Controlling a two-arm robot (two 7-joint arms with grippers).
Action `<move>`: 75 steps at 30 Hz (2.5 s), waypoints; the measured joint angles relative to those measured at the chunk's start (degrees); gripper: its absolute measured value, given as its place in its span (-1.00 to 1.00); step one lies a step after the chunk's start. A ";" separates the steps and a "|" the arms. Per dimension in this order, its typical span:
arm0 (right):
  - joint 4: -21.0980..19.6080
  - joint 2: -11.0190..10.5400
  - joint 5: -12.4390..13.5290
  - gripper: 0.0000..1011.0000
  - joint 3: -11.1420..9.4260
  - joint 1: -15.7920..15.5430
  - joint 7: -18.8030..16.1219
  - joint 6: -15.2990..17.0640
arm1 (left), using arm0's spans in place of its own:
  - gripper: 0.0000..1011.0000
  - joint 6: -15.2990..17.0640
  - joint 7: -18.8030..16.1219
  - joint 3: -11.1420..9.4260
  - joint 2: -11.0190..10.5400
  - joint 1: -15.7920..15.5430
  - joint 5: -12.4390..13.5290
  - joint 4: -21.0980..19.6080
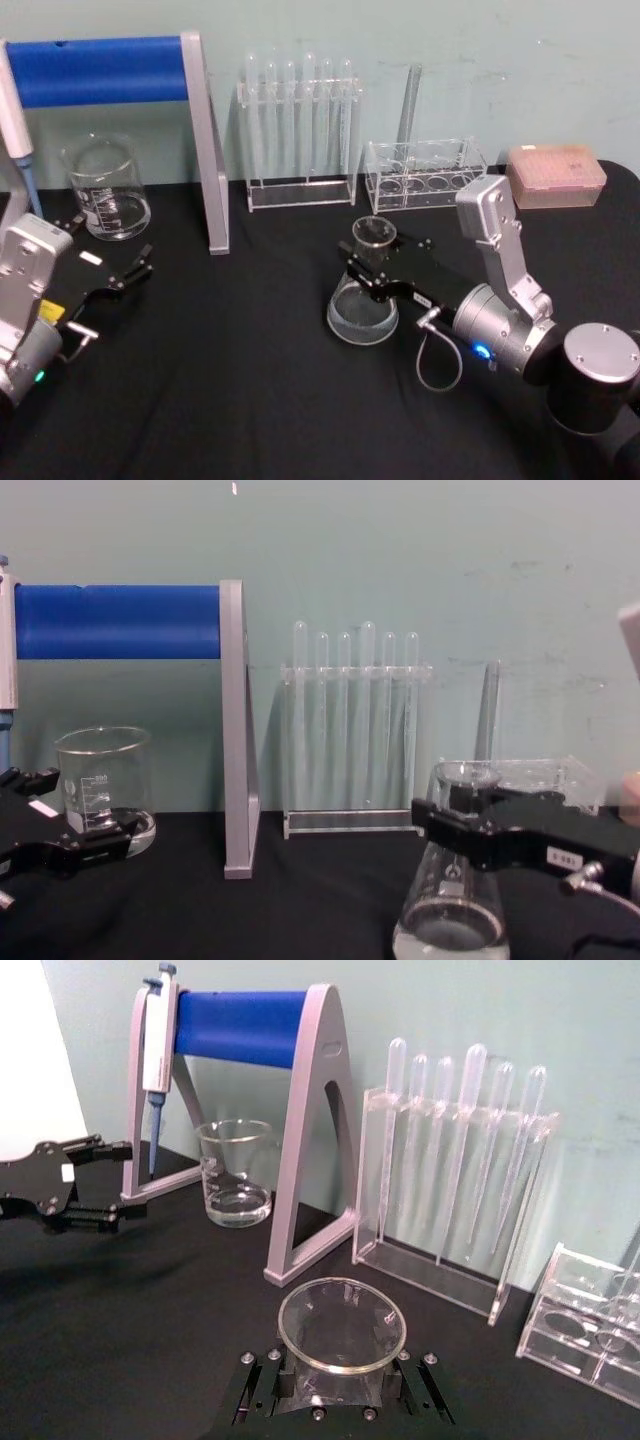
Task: Grasp the erlenmeyer flask with one hand, shake it three times, then place it back.
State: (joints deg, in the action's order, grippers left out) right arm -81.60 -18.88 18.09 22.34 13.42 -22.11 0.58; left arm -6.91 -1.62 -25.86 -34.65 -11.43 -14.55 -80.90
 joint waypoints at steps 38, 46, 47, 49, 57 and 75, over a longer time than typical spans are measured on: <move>-11.40 -1.59 0.12 -0.10 -2.63 -1.17 3.68 7.00 | 0.98 0.00 -0.01 0.00 0.00 0.00 0.00 0.00; -11.79 -0.43 -2.42 -0.10 -1.05 -1.59 4.83 7.08 | 0.98 0.00 0.00 0.00 0.00 0.00 0.00 0.00; -12.04 -0.16 -2.88 -0.10 -0.66 -1.73 4.84 7.19 | 0.98 0.00 0.00 0.00 0.00 0.00 0.00 0.00; -12.27 0.02 -3.20 -0.10 -0.36 -1.87 4.84 7.34 | 0.98 0.00 0.00 0.00 0.00 0.00 0.00 0.00; -14.13 1.09 -4.52 -0.10 1.96 -2.91 3.76 7.89 | 0.98 0.00 0.00 0.00 0.00 0.00 0.00 0.00; -16.57 1.31 -4.88 -0.10 4.43 -4.08 1.50 8.03 | 0.98 0.00 0.00 0.00 0.00 0.00 0.00 0.00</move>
State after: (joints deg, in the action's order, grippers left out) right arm -98.16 -17.57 13.21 26.77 9.34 -20.62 8.61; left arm -6.91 -1.62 -25.86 -34.65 -11.43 -14.55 -80.90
